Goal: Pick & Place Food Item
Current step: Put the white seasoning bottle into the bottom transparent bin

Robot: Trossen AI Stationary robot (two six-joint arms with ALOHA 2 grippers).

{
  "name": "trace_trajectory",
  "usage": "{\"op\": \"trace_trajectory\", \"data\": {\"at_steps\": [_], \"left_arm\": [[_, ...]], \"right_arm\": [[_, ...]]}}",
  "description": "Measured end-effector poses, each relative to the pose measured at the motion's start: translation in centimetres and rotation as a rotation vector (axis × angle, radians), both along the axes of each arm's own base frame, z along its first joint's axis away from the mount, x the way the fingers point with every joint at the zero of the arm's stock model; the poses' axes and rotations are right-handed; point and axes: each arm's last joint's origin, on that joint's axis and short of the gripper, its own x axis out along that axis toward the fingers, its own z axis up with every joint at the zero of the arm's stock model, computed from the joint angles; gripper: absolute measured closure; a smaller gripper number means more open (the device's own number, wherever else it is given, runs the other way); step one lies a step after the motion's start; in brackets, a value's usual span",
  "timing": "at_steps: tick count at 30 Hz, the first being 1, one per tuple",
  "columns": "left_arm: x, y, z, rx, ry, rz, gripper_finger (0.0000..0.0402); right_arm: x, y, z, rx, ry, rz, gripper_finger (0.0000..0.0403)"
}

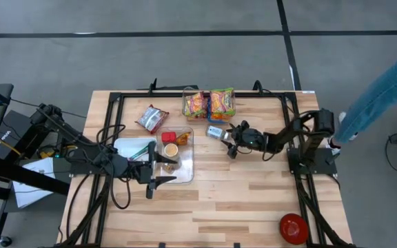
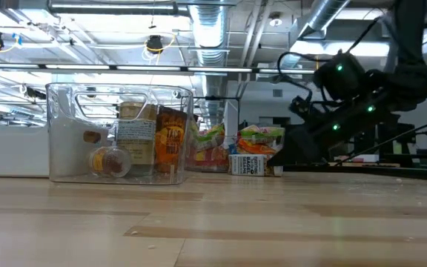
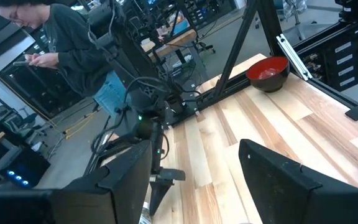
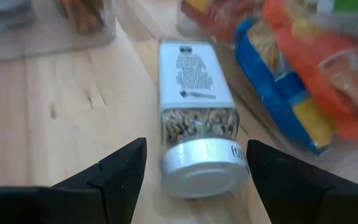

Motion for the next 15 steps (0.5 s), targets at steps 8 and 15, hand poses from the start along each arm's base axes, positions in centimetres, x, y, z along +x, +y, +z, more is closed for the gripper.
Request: {"op": "trace_trajectory", "data": {"at_steps": [8, 15], "left_arm": [[0.0, 0.0, 0.0, -0.001, 0.003, 0.000, 0.0166], [0.0, 0.0, -0.2, 0.007, 0.017, 0.001, 0.0166]], "right_arm": [[0.4, -0.4, -1.4, 0.022, 0.044, -0.019, 0.0131], [0.4, -0.3, -1.4, 0.031, 0.041, -0.023, 0.0131]]}}
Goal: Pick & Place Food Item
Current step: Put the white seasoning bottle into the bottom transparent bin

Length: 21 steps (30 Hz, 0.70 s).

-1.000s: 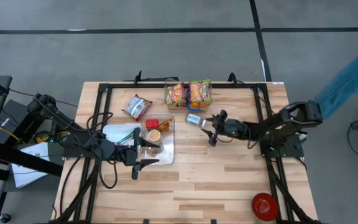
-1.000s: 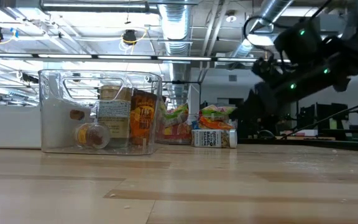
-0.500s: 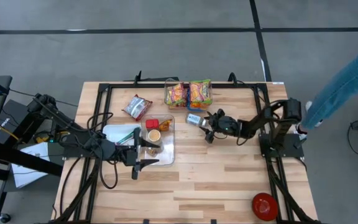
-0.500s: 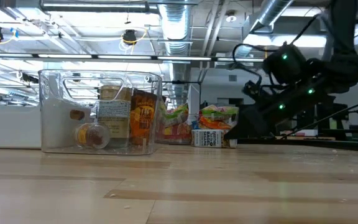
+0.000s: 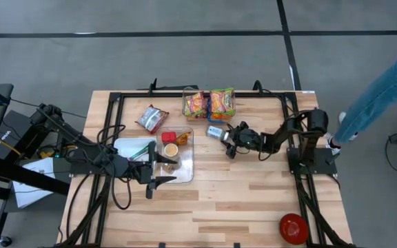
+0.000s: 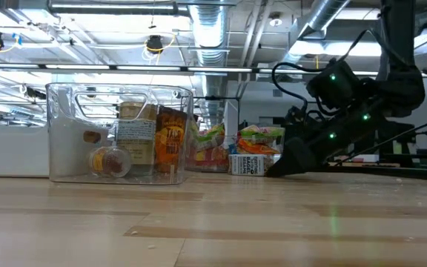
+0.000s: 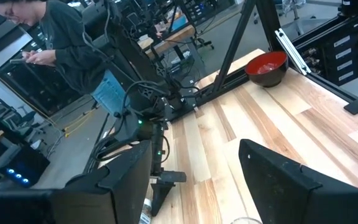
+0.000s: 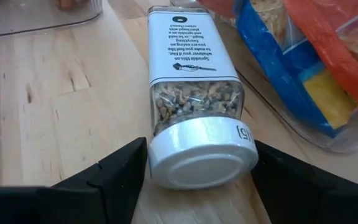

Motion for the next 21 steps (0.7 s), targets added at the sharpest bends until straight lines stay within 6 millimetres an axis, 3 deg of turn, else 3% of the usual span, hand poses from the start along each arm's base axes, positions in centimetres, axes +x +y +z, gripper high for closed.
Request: {"op": "trace_trajectory", "data": {"at_steps": [21], "left_arm": [[-0.01, 0.01, -0.09, 0.002, 0.008, 0.001, 0.0166]], "right_arm": [[0.03, 0.00, 0.59, -0.004, -0.026, 0.000, 0.0131]]}}
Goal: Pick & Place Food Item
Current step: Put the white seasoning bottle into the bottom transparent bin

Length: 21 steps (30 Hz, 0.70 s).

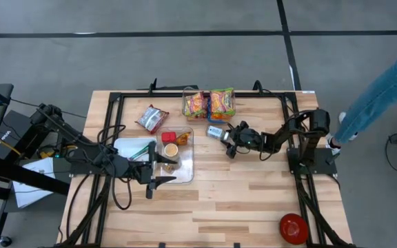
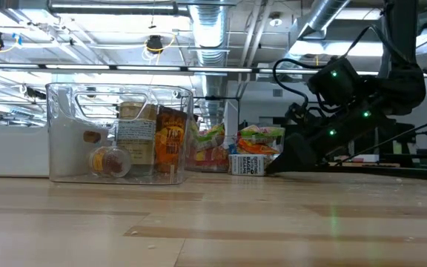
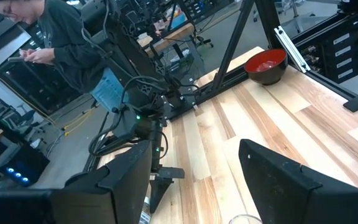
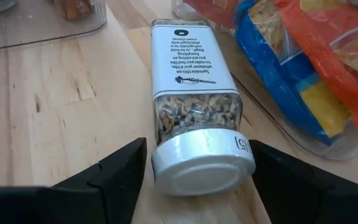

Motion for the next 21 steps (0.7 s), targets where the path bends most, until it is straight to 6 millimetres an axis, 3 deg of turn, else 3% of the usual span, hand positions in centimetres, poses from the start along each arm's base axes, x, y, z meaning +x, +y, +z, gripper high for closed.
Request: {"op": "trace_trajectory", "data": {"at_steps": [9, 17, 21], "left_arm": [[0.00, 0.00, 0.00, 0.000, 0.000, 0.000, 0.0166], [0.00, 0.01, 0.00, 0.000, 0.000, 0.000, 0.0166], [0.00, 0.01, -0.01, -0.004, 0.000, 0.001, 0.0166]], "right_arm": [[0.01, 0.00, 0.03, 0.005, -0.005, -0.003, 0.0146], [0.08, 0.12, 0.03, 0.039, -0.017, 0.030, 0.0203], [0.11, 0.14, 0.04, 0.057, -0.026, 0.025, 0.0203]]}}
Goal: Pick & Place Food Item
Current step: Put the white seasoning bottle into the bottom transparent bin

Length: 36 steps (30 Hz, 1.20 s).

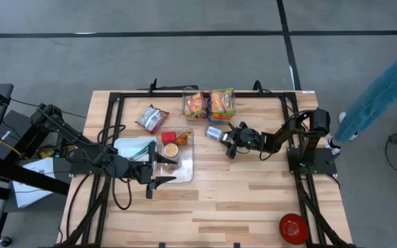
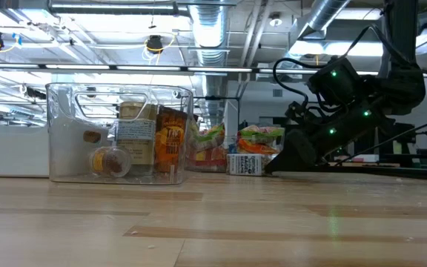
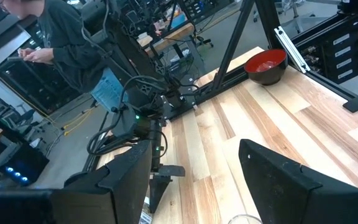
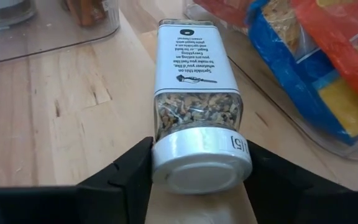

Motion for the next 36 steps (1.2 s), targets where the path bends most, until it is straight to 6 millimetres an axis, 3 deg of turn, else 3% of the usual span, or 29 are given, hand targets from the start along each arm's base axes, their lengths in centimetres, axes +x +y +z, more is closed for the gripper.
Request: {"op": "trace_trajectory", "data": {"at_steps": [9, 15, 21, 31, 36], "left_arm": [[0.0, 0.0, -0.3, -0.005, 0.022, 0.003, 0.0166], [-0.1, 0.1, -0.5, 0.003, 0.046, 0.005, 0.0166], [-0.1, 0.1, -0.5, 0.002, 0.046, 0.005, 0.0166], [-0.1, 0.1, -0.5, 0.003, 0.048, 0.005, 0.0166], [-0.1, 0.1, -0.6, 0.004, 0.050, 0.005, 0.0166]], "right_arm": [[-0.1, 0.4, 0.4, 0.105, 0.000, 0.048, 0.0203], [-1.0, 2.4, 3.0, 0.181, 0.039, 0.097, 0.0203], [-2.1, 5.2, 7.6, 0.247, 0.005, 0.173, 0.0203], [-2.8, 8.8, 18.6, 0.347, 0.244, 0.210, 0.0203], [-2.0, 9.6, 22.5, 0.385, 0.408, 0.183, 0.0203]]}}
